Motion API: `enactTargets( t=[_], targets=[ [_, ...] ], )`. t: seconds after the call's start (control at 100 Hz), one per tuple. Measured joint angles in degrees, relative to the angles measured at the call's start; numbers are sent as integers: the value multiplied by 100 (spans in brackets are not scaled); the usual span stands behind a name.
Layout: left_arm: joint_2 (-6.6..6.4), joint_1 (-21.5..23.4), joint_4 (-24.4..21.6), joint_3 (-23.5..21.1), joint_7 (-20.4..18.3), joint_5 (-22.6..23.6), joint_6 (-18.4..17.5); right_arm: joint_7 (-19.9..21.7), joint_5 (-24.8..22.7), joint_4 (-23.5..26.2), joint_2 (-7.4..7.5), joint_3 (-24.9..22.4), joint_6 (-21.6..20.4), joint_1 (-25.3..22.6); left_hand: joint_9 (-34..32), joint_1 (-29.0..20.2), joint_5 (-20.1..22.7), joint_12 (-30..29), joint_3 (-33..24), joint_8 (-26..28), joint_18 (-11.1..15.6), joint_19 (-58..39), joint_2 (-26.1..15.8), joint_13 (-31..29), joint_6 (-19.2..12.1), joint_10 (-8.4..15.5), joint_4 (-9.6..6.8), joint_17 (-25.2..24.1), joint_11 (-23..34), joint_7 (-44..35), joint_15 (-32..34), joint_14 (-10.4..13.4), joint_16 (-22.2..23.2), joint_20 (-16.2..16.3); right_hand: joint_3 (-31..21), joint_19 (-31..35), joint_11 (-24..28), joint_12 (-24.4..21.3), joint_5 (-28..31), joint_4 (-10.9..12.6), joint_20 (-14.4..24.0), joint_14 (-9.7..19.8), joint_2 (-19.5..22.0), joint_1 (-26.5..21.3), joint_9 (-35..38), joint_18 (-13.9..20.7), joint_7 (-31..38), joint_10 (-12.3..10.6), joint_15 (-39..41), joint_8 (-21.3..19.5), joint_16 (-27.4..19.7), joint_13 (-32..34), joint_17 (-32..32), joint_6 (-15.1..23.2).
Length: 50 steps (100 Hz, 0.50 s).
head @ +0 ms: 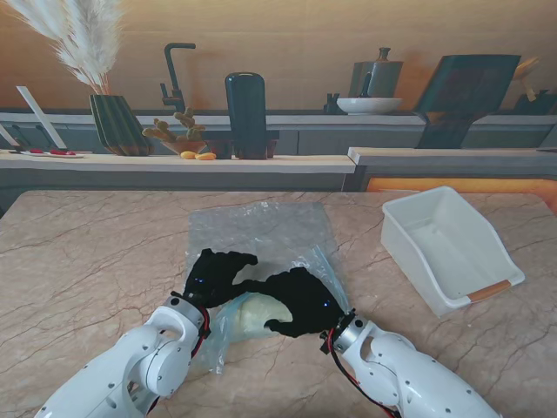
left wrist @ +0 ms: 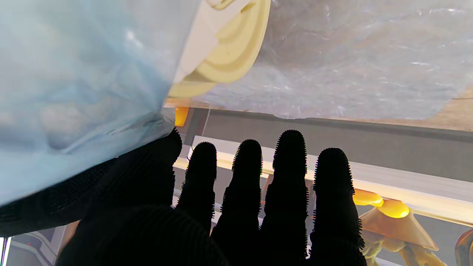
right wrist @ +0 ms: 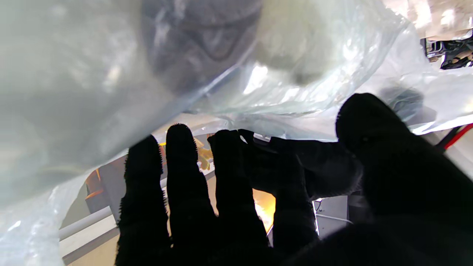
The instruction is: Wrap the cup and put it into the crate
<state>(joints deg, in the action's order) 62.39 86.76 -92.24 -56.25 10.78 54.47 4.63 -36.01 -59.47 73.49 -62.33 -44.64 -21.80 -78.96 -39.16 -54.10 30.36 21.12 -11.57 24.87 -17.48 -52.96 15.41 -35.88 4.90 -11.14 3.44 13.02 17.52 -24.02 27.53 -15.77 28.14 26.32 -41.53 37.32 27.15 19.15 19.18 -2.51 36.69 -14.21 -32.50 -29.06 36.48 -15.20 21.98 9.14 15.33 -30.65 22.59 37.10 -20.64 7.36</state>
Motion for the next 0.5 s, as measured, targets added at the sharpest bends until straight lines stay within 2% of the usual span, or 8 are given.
enactTargets(
  t=[0.2, 0.22, 0.24, 0.25, 0.26, 0.29, 0.4, 0.5],
  targets=[
    [3, -53, -17, 39, -30, 4, -15, -221, -1, -83, -45, -37, 36, -59, 0, 3, 0, 0, 70, 3, -1, 0, 2, 0, 0, 0, 1, 0, -1, 1, 0, 0, 0, 0, -63, 7, 0, 0, -248, 0, 0, -11, 1, 0, -2, -126, 379, 0, 0, -131, 0, 0, 0, 252],
    [4, -57, -15, 42, -25, 4, -14, -221, 2, -85, -45, -38, 38, -59, 0, 5, 0, 0, 70, 3, -1, 0, 2, 0, 0, 0, 1, 0, -1, 1, 0, 0, 0, 0, -64, 8, 0, 0, -277, 0, 0, -11, 1, -1, -3, -127, 564, 0, 0, -229, 0, 0, 0, 385],
    [5, -61, -12, 45, -13, 4, -13, -217, 3, -89, -45, -37, 39, -59, 0, 124, 0, 0, 83, 4, -3, 0, -53, 0, 0, 0, 1, 3, -1, 1, 0, 0, 0, 0, -66, 10, 0, 0, 83, 0, 0, -13, 1, -1, -14, -131, 1171, 0, 0, -487, 0, 0, 10, 674],
    [6, -64, -13, 48, -4, 4, -13, -213, 2, -95, -45, -35, 39, -59, 0, 169, 0, 0, 149, 5, -7, 0, -84, 0, 5, -4, 65, 5, -1, 1, -2, 0, 1, 0, -66, 13, 0, 0, 113, 0, 0, -13, 1, -1, -15, -133, 1251, 0, 0, -476, 0, 0, 10, 751],
    [8, -68, -13, 50, 7, 4, -13, -210, 2, -102, -46, -32, 39, -59, 0, 183, 0, 0, 127, 5, -7, 0, -87, 0, 5, -4, 16, 6, -1, 1, -2, 0, 1, 0, -66, 17, 0, 0, 109, 0, 0, -13, 1, -1, -15, -134, 1323, 0, 0, -506, 0, 0, 10, 825],
    [15, -85, -14, 60, 35, 4, -13, -209, 2, -130, -50, -17, 39, -59, 0, 183, 0, 0, 127, 5, -7, 0, -87, 0, 5, -4, 15, 7, -1, 1, -2, 0, 2, 0, -66, 25, 0, 0, 130, 0, 0, -13, 1, -4, -15, -136, 1588, 0, 0, -592, 0, 0, 10, 986],
    [39, -144, -40, 70, 86, 12, -13, -340, -8, -269, -65, 72, 37, -50, 0, 183, 0, 0, 127, 8, -7, 0, -87, 0, 5, -4, 15, 8, -1, 1, -2, 0, 4, 0, -135, 68, 1, 0, 100, 0, 0, -13, 1, -111, -73, -198, 1941, -49, 0, -691, 0, 1, 10, 1343],
    [51, -194, -40, 70, 110, 34, -13, -639, -61, -380, -78, 131, 33, -35, 0, 184, 0, 0, 125, 14, -7, 0, -87, 0, 5, -3, 15, 8, -1, 1, -2, 0, 9, 0, -194, 84, 3, 0, 41, 0, 0, -13, 1, -165, -81, -206, 2096, -56, 0, -744, 0, 1, 10, 1426]
  ],
)
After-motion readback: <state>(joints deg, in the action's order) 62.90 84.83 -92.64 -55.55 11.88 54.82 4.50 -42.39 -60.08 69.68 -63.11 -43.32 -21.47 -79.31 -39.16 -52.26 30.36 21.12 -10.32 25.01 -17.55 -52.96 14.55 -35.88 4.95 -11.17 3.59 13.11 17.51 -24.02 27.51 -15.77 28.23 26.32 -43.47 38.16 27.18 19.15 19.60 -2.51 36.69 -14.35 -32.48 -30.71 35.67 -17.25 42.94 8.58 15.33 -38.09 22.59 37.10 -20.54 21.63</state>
